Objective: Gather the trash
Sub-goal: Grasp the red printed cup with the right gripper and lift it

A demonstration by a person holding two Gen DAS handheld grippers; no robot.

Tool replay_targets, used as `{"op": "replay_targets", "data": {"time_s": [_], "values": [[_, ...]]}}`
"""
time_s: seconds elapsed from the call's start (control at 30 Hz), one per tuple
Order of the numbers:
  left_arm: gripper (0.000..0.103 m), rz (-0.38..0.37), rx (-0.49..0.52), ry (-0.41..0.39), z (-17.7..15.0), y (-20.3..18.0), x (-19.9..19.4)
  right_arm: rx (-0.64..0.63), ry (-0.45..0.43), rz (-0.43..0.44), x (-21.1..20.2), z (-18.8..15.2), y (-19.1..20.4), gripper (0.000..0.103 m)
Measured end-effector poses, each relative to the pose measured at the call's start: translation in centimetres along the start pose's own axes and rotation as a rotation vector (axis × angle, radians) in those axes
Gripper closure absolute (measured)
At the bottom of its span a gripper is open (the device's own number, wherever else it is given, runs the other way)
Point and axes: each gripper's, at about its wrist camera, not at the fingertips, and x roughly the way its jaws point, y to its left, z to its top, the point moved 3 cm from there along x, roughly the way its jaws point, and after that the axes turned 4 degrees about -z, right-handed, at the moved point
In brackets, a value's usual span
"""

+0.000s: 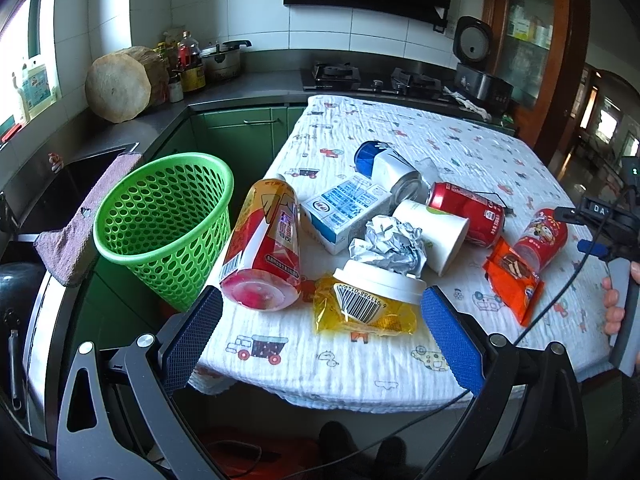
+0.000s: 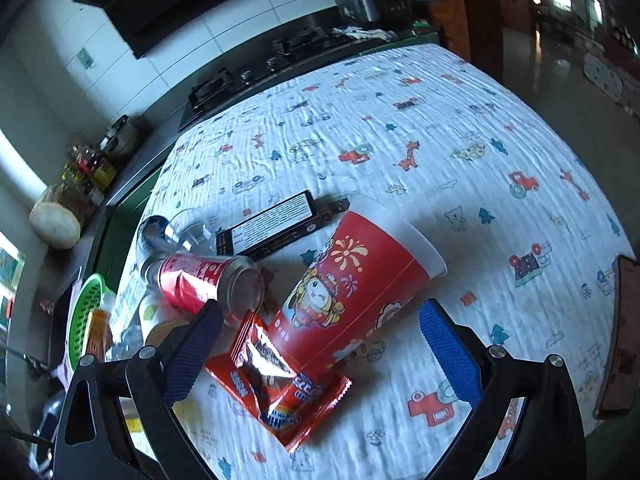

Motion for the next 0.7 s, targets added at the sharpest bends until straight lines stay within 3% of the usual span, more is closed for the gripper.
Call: {"op": "replay_targets", "data": {"time_s": [0.17, 0.37, 0.57, 0.7], "values": [[0.005, 0.006, -0.018, 0.002, 0.1, 0.8, 0.2, 0.085, 0.025, -0.031, 2.5, 1.3, -1.3, 0.015], [0.005, 0.015, -0.032, 0.013, 0.1, 1.4, 0.8, 0.159, 0.072, -0.039, 5.0, 1.6, -2.3, 0.017], [0.005, 0.022, -0.023, 0.025, 0.1, 1.2, 1.2, 0.222, 0.111, 0.011, 6.9, 1.5, -3.0, 0.023], [0.005, 0.015, -0.02, 0.033, 0.3, 0.9, 1.3, 0.189, 0.108, 0.039, 7.0, 1.5, -2.4, 0.026]]}}
